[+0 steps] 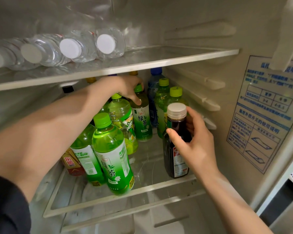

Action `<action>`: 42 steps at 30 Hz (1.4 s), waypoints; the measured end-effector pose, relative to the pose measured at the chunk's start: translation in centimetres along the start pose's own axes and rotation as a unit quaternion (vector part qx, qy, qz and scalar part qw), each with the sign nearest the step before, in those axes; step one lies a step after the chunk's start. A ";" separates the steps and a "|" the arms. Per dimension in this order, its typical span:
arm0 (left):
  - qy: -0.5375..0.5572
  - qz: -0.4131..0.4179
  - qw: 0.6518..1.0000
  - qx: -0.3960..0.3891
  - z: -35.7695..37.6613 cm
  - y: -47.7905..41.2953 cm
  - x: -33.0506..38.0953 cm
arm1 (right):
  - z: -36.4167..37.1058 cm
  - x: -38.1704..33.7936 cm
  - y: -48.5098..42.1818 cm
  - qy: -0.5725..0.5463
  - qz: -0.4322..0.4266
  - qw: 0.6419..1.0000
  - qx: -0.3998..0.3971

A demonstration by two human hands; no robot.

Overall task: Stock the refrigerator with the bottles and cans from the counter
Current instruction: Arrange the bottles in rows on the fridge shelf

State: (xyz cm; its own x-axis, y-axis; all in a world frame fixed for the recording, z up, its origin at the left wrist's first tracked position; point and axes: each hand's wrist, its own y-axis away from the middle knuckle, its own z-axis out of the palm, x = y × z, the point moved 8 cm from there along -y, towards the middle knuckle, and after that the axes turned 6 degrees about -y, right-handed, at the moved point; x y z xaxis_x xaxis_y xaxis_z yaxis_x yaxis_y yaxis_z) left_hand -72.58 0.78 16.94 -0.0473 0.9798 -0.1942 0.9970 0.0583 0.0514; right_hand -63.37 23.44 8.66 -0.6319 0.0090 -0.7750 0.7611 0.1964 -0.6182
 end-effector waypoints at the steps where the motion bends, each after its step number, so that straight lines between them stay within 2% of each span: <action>1: 0.003 0.001 1.000 -0.001 0.0 0.0 0.0 | 0.0 0.0 0.0 -0.001 -0.001 1.000 0.000; 12: 0.026 0.003 1.000 -0.011 -0.1 0.2 0.1 | -0.1 -0.1 0.0 -0.007 0.002 1.000 0.003; 19: 0.134 0.038 0.988 0.074 -3.2 -0.2 3.2 | -0.2 0.0 -0.1 -0.014 0.011 1.000 -0.004; 22: 0.111 0.051 0.987 0.105 -4.2 -0.9 5.2 | -0.2 0.0 -0.1 -0.013 0.015 1.000 -0.004; 26: 0.070 0.086 0.988 0.106 -4.3 -1.4 7.8 | -0.2 -0.1 -0.1 -0.011 0.012 1.000 -0.005; 29: 0.017 0.076 0.991 0.109 -4.0 -1.5 8.3 | -0.2 0.0 0.0 -0.010 0.011 1.000 -0.006; 42: 0.004 0.057 0.990 0.132 -3.7 -1.8 7.7 | -0.2 0.2 -0.1 -0.020 0.003 1.000 -0.006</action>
State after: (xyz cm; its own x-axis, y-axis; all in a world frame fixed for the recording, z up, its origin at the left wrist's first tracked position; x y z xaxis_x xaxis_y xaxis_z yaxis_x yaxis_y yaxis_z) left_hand -74.93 8.97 19.02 0.0671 0.9785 -0.1951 0.9772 -0.1040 -0.1854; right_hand -63.61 23.63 8.55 -0.6210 -0.0288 -0.7833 0.7626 0.2089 -0.6122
